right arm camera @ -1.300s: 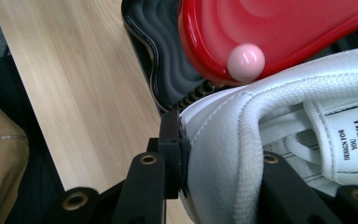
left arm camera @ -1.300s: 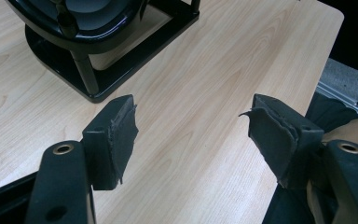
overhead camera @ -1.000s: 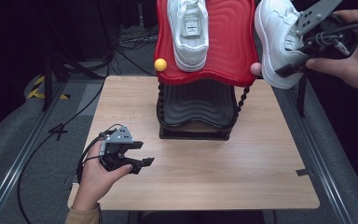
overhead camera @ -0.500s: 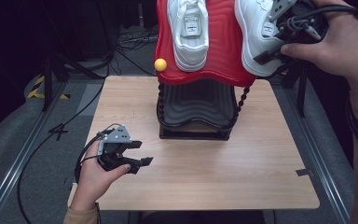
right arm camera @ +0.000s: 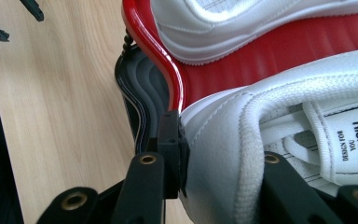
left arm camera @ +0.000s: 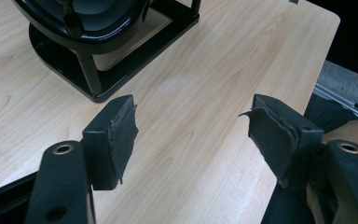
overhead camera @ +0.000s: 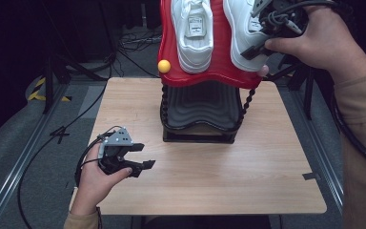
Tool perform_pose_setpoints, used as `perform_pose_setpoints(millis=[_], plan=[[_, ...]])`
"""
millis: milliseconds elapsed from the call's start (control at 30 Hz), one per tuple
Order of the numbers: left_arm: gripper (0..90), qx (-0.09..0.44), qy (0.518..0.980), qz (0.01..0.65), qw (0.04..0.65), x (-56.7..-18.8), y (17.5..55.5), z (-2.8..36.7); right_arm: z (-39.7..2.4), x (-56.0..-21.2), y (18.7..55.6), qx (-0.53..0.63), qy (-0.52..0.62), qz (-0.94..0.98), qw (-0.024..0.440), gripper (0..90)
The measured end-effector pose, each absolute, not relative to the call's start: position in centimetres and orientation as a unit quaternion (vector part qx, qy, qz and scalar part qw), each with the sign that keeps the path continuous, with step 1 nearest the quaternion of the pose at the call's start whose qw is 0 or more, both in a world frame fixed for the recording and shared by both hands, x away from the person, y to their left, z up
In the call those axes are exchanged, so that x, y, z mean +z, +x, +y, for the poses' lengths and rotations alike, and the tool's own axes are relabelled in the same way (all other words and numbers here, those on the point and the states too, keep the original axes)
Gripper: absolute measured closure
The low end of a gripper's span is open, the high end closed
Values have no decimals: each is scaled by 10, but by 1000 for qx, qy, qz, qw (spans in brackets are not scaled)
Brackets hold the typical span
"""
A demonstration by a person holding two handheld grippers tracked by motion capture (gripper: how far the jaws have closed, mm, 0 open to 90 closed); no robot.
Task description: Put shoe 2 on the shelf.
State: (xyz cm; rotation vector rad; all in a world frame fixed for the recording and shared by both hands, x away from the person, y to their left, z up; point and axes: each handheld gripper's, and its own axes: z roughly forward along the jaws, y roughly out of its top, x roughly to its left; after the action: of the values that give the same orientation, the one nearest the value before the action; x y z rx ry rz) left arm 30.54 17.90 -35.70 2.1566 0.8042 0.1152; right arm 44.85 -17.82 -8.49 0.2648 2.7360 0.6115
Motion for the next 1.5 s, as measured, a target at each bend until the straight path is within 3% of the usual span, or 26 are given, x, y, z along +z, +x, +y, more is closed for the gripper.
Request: perform_pose_setpoints(millis=[1100,1300,1500], plan=[[328,37,859,314,402,-361,307,173,-140,-114,461,213,71,958,180,700],[328,37,859,315,401,-361,307,174,-136,-124,464,197,61,960,188,655],[328,36,859,315,402,-362,307,174,-136,-123,464,208,67,955,201,531]])
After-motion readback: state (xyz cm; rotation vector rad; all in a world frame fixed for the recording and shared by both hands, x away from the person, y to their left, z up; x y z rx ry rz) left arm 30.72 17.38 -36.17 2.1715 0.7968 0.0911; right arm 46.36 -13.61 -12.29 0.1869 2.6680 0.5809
